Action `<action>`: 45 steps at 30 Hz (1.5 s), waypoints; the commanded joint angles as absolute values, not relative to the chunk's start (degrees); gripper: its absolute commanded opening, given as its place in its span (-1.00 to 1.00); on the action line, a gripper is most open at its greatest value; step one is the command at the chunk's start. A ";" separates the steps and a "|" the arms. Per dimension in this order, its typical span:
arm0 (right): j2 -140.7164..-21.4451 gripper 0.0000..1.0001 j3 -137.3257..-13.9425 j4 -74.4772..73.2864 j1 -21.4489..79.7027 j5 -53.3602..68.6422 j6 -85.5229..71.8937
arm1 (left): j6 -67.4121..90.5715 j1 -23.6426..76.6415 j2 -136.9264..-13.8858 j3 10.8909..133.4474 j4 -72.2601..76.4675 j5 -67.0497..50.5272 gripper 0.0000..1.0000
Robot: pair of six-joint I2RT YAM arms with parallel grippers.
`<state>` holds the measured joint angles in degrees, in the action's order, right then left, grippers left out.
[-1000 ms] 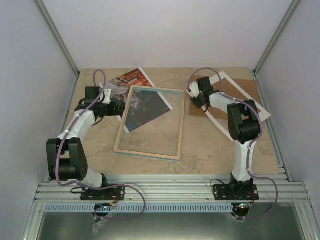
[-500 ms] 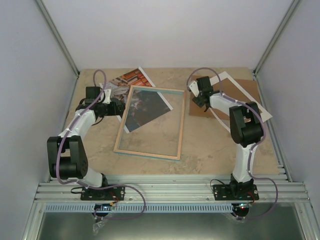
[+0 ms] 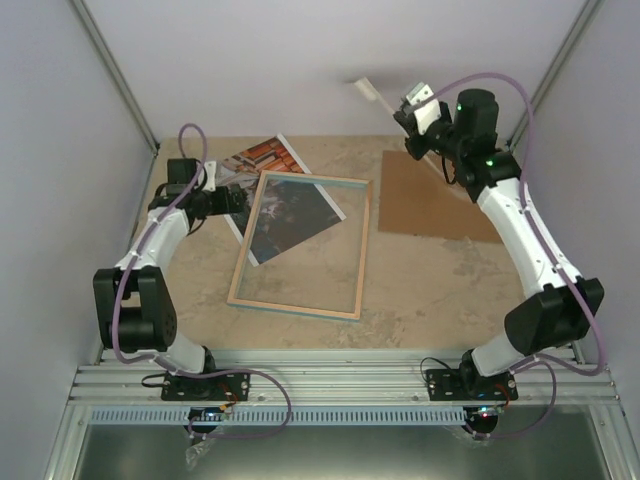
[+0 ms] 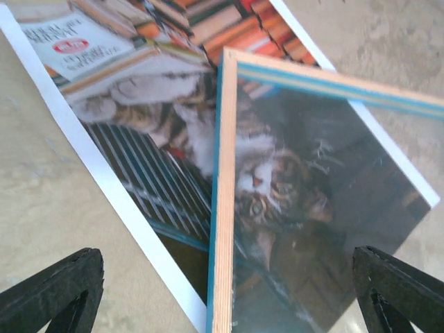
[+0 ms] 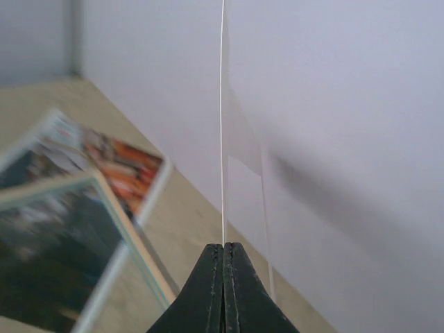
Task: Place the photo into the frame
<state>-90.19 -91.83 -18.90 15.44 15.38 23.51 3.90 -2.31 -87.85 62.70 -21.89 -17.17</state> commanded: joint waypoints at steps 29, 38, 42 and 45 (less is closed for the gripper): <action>-104.75 -0.99 -58.35 40.97 18.67 39.08 -81.52 | 11.03 -20.39 -90.47 70.99 -20.01 -7.37 0.99; -105.91 -0.99 -50.29 42.02 17.66 32.86 -82.53 | 10.33 -20.37 -90.15 68.06 -20.21 -8.67 0.99; -107.83 -0.99 -50.17 41.11 17.95 31.47 -84.38 | 10.20 -20.32 -90.59 68.03 -20.13 -8.81 0.99; -109.70 -0.99 -50.77 39.43 18.40 31.38 -84.99 | 9.88 -20.32 -90.49 68.01 -20.10 -8.64 0.99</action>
